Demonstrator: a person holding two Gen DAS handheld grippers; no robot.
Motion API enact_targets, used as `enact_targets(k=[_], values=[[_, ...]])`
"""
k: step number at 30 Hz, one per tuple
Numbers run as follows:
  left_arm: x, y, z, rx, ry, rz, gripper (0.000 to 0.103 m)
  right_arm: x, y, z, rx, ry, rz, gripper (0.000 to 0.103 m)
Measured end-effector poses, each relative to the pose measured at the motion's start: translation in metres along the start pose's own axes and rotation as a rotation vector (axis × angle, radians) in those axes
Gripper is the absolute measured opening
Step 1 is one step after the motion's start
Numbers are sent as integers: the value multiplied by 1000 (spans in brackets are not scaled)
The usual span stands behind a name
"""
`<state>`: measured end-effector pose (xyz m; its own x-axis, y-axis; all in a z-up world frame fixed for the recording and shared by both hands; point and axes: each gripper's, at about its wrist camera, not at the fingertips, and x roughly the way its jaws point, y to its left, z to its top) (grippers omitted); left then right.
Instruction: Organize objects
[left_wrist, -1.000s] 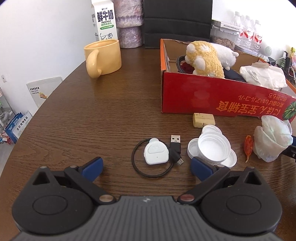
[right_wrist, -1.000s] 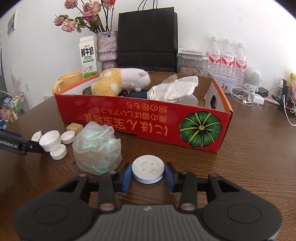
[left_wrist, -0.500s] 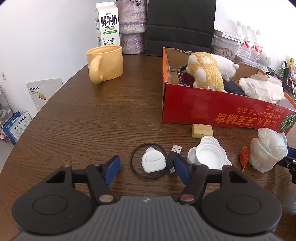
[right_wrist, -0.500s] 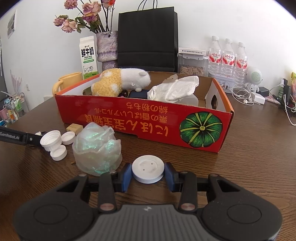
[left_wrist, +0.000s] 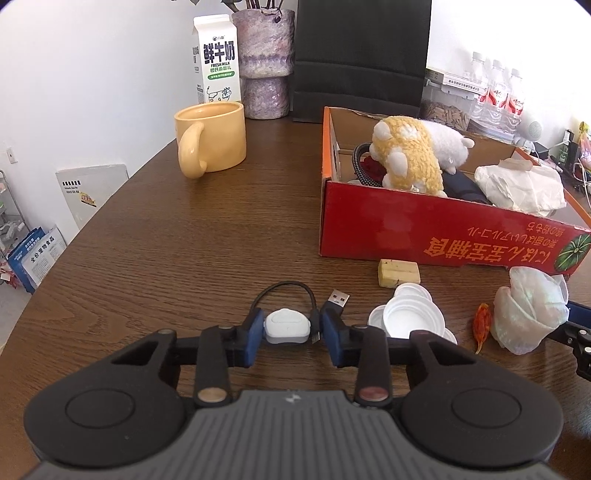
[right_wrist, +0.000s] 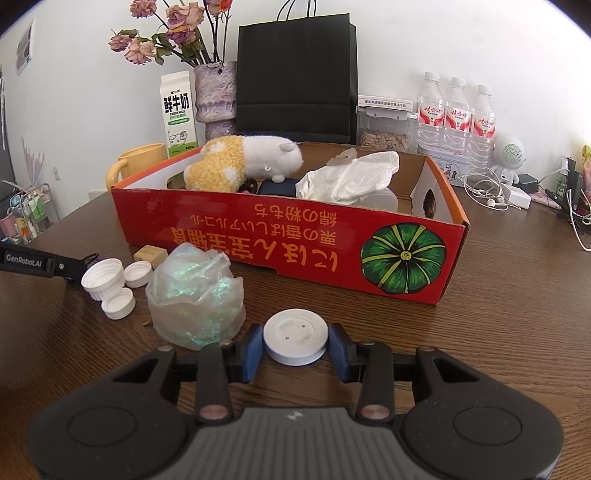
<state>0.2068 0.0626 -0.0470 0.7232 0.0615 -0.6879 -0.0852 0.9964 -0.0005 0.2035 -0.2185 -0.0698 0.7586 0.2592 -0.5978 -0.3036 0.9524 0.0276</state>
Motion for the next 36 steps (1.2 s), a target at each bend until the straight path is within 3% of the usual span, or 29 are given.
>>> enact_targets(k=[36], values=[[-41, -3, 4, 12, -89, 6, 34, -1, 2, -1, -1, 0, 2, 38]])
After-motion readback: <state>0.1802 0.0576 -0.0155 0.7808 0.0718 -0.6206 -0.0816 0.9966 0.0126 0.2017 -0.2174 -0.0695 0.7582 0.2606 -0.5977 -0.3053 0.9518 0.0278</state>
